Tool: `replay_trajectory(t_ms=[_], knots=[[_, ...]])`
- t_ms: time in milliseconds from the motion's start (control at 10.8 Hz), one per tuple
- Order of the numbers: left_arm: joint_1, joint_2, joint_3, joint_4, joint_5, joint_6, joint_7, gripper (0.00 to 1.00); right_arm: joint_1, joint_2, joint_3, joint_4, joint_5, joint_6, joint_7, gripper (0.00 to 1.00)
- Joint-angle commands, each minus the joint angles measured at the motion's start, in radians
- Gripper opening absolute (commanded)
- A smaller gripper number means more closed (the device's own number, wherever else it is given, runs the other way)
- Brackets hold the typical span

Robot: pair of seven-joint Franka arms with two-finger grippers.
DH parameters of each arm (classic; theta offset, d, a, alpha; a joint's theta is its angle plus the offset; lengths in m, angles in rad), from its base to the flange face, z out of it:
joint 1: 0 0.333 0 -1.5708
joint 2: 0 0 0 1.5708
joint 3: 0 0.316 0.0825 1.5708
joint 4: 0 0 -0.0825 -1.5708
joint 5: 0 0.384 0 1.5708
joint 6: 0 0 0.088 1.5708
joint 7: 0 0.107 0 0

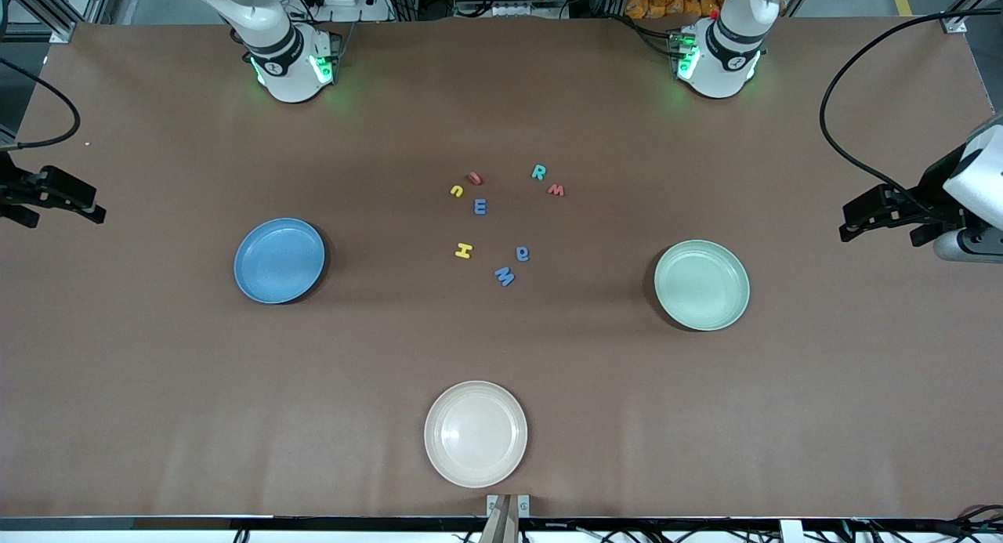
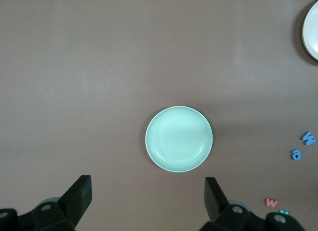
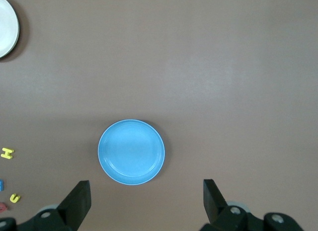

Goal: Sort upper and lower case letters into plates
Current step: 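Reach the left gripper toward the pink q among the letters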

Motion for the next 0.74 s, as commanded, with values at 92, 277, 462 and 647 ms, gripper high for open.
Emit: replay_trajectory(t_ms=[92,277,462,647], knots=[[0.012,0.004,0.002,0.013,-0.034,-0.004,0.016,1.00,0.001,0.005,-0.012,0.013,0.001,0.001,-0.011,1.00],[0.012,0.004,0.002,0.013,-0.032,-0.004,0.018,1.00,-0.002,0.007,-0.012,0.013,0.001,0.001,-0.011,1.00],[0.009,0.004,-0.001,-0.001,-0.029,-0.025,0.023,1.00,0.000,0.008,-0.012,0.014,0.001,0.001,-0.006,1.00],[-0.020,0.019,-0.011,-0.009,-0.037,-0.039,0.016,1.00,0.001,0.007,-0.012,0.014,0.003,0.001,-0.001,1.00]])
